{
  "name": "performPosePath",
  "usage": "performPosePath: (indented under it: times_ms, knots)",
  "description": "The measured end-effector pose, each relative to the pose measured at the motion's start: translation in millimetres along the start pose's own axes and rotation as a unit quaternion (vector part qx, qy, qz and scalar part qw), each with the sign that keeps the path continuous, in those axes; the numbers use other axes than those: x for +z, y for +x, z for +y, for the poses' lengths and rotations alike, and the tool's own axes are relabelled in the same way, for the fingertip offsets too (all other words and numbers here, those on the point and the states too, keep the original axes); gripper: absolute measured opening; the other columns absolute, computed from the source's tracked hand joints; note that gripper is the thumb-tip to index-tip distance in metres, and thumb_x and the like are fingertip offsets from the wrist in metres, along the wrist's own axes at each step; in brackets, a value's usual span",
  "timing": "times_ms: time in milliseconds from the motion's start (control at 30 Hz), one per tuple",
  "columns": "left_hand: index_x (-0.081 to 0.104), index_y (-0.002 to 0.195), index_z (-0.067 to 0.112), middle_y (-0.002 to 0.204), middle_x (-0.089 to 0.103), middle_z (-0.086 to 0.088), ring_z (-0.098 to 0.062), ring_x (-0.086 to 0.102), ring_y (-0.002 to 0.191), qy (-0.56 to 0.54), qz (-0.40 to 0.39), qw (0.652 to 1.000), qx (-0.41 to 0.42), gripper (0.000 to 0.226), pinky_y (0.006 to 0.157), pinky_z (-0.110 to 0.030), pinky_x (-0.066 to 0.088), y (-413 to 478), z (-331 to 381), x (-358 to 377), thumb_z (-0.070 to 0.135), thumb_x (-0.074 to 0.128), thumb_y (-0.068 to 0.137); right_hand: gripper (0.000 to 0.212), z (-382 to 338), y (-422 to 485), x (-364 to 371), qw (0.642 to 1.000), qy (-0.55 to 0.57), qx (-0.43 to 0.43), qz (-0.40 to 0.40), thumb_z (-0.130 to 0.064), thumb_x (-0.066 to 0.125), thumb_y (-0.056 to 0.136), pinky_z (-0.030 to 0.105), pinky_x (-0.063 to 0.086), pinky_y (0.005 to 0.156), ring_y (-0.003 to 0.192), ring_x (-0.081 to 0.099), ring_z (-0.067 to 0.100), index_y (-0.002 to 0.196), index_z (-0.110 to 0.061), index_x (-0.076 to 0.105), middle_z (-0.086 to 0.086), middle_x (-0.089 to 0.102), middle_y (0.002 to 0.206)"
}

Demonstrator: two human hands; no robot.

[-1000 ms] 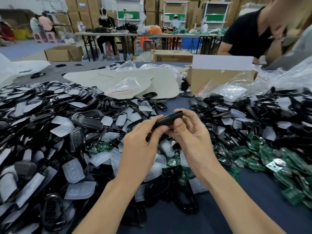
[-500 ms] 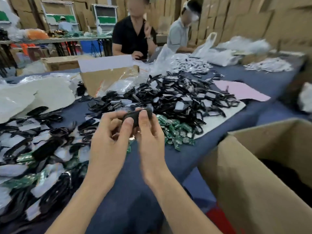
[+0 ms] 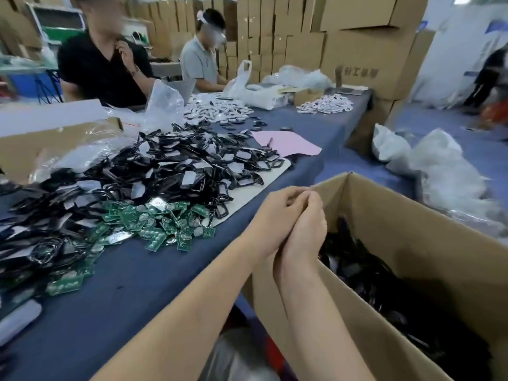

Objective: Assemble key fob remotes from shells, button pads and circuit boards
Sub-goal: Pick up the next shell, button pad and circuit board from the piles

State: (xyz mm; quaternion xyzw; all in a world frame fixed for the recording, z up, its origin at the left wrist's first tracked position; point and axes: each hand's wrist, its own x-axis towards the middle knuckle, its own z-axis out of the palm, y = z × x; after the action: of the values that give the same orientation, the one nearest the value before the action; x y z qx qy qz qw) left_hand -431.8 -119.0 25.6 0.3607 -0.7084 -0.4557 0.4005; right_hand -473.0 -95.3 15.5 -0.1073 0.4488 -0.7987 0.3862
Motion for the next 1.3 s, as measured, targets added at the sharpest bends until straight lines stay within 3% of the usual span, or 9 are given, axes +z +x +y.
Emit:
performPosePath:
  times_ms: [167,300,533,633,767,867,1067,1200,1300]
  knots:
    - [0.071,0.113,0.017,0.102,0.073,0.011,0.005,0.065,0.094,0.061,0.057,0.996,-0.022,0.024,0.082,-0.01,0.048,-29.4,-18.4,-48.9,0.014,0.049,0.103,0.031,38.5,-18.5,15.9,0.992,-0.088,0.007,-0.092,-0.015,0.039,0.108,0.001,0.041,0.057,0.068,0.059,-0.009,0.126,0.0,0.058,-0.001,0.061,0.093]
    - [0.063,0.127,0.026,0.109,0.071,0.015,0.006,0.064,0.098,0.185,0.111,0.975,-0.049,0.027,0.085,-0.015,0.051,-83.3,-39.4,-124.4,0.02,0.053,0.103,0.028,83.3,-58.5,51.1,0.967,-0.133,0.046,-0.211,-0.025,0.042,0.108,0.009,0.047,0.07,0.102,0.062,0.0,0.135,-0.024,0.051,-0.004,0.063,0.118]
    - [0.048,0.142,0.027,0.131,0.054,0.012,-0.013,0.047,0.124,0.566,0.104,0.809,-0.118,0.048,0.104,-0.027,0.037,-200.6,-72.2,-233.5,0.047,0.049,0.099,0.026,162.9,-118.0,104.3,0.895,-0.214,0.035,-0.389,-0.023,0.043,0.105,0.013,0.041,0.075,0.1,0.054,-0.014,0.121,-0.042,0.049,-0.018,0.056,0.125]
    - [0.061,0.133,0.026,0.13,0.062,0.004,-0.02,0.06,0.119,0.677,0.081,0.722,-0.122,0.053,0.096,-0.034,0.05,-221.4,-81.6,-248.6,0.057,0.047,0.092,0.03,185.4,-131.6,125.1,0.868,-0.242,0.014,-0.434,-0.019,0.042,0.104,0.022,0.046,0.081,0.103,0.058,0.001,0.121,-0.044,0.047,-0.017,0.054,0.127]
    - [0.071,0.116,0.023,0.117,0.07,-0.004,-0.024,0.069,0.103,0.716,0.115,0.686,-0.059,0.043,0.082,-0.035,0.058,-200.5,-101.0,-257.9,0.051,0.072,0.084,0.029,198.7,-131.3,156.2,0.86,-0.25,-0.026,-0.445,-0.021,0.041,0.106,0.009,0.04,0.08,0.109,0.053,-0.011,0.129,-0.037,0.048,-0.018,0.055,0.128]
    - [0.073,0.095,0.023,0.094,0.07,0.0,-0.02,0.066,0.08,0.734,0.112,0.668,-0.036,0.023,0.063,-0.029,0.052,-176.0,-107.7,-261.2,0.039,0.056,0.092,0.029,204.1,-124.8,172.3,0.861,-0.253,-0.046,-0.439,-0.021,0.041,0.105,0.002,0.039,0.078,0.111,0.05,-0.018,0.128,-0.036,0.05,-0.021,0.057,0.126]
    - [0.066,0.078,0.026,0.077,0.063,0.011,-0.008,0.061,0.073,0.685,0.145,0.713,-0.042,0.015,0.056,-0.021,0.046,-170.2,-101.0,-271.3,0.038,0.066,0.087,0.032,213.2,-121.6,185.3,0.86,-0.248,-0.064,-0.442,-0.018,0.042,0.103,0.012,0.042,0.08,0.108,0.056,-0.005,0.128,-0.034,0.053,-0.016,0.059,0.121]
    - [0.055,0.094,0.028,0.073,0.06,0.016,0.001,0.055,0.073,0.388,0.361,0.84,-0.117,0.027,0.062,-0.017,0.042,-200.0,-82.1,-295.0,0.048,0.038,0.102,0.028,219.5,-134.3,208.8,0.847,-0.242,-0.07,-0.468,-0.016,0.043,0.103,0.03,0.046,0.075,0.09,0.059,0.01,0.121,-0.036,0.053,-0.011,0.06,0.117]
    - [0.056,0.093,0.023,0.079,0.07,0.007,-0.009,0.065,0.063,0.178,0.522,0.832,-0.064,0.024,0.053,-0.021,0.049,-227.1,-70.3,-323.1,0.041,0.044,0.102,0.026,231.0,-156.0,229.1,0.779,-0.291,-0.097,-0.546,-0.018,0.042,0.104,0.018,0.044,0.07,0.084,0.057,0.0,0.116,-0.035,0.056,-0.011,0.061,0.117]
